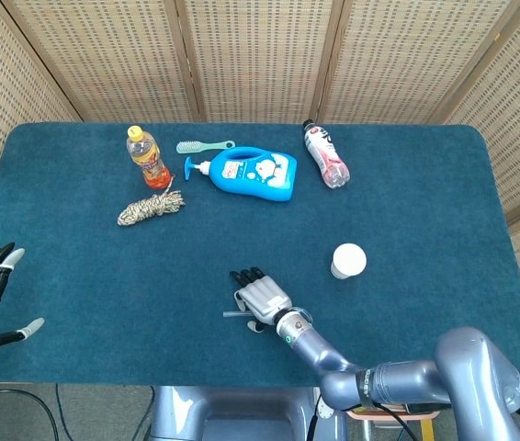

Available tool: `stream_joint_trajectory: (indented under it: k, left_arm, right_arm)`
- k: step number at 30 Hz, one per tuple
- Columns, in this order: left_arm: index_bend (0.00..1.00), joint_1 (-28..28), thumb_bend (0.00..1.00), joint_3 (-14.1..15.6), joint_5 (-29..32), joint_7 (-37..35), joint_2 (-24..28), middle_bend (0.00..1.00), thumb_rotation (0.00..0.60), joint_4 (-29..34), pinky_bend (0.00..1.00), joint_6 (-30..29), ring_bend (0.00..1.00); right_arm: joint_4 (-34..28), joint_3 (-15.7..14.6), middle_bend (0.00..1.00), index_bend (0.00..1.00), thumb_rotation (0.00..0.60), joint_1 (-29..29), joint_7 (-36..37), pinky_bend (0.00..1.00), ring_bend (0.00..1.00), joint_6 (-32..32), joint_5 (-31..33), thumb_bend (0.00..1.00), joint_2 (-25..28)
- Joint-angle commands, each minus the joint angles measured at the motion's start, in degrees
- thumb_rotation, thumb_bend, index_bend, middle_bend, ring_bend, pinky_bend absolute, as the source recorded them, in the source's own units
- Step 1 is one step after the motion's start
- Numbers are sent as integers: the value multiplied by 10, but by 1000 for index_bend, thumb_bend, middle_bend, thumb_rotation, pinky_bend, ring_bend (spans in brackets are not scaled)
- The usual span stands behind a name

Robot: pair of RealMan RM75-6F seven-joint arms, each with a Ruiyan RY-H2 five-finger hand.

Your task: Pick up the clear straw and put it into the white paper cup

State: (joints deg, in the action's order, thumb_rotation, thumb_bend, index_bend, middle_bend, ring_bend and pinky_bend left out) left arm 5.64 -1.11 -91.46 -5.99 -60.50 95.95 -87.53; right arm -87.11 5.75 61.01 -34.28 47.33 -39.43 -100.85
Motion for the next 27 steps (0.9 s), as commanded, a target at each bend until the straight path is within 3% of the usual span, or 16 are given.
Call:
stream_joint_trajectory:
  k: [1, 17, 27]
  left_arm:
    - [0, 0, 109, 0, 0, 1, 0, 0, 600, 1, 0, 0, 0]
    - [0, 0, 109, 1, 0, 2, -1, 0, 600, 1, 0, 1, 0]
    - [0, 2, 109, 1, 2, 4, -1, 0, 600, 1, 0, 4, 0]
  right_arm:
    - [0, -4, 0, 511, 600, -1, 1, 0, 0, 1, -9, 372, 1]
    - [9, -18, 0, 617, 600, -11, 12, 0, 0, 0, -43, 484, 4]
    - [-2, -11, 0, 647, 600, -22, 40, 0, 0, -1, -75, 488, 16]
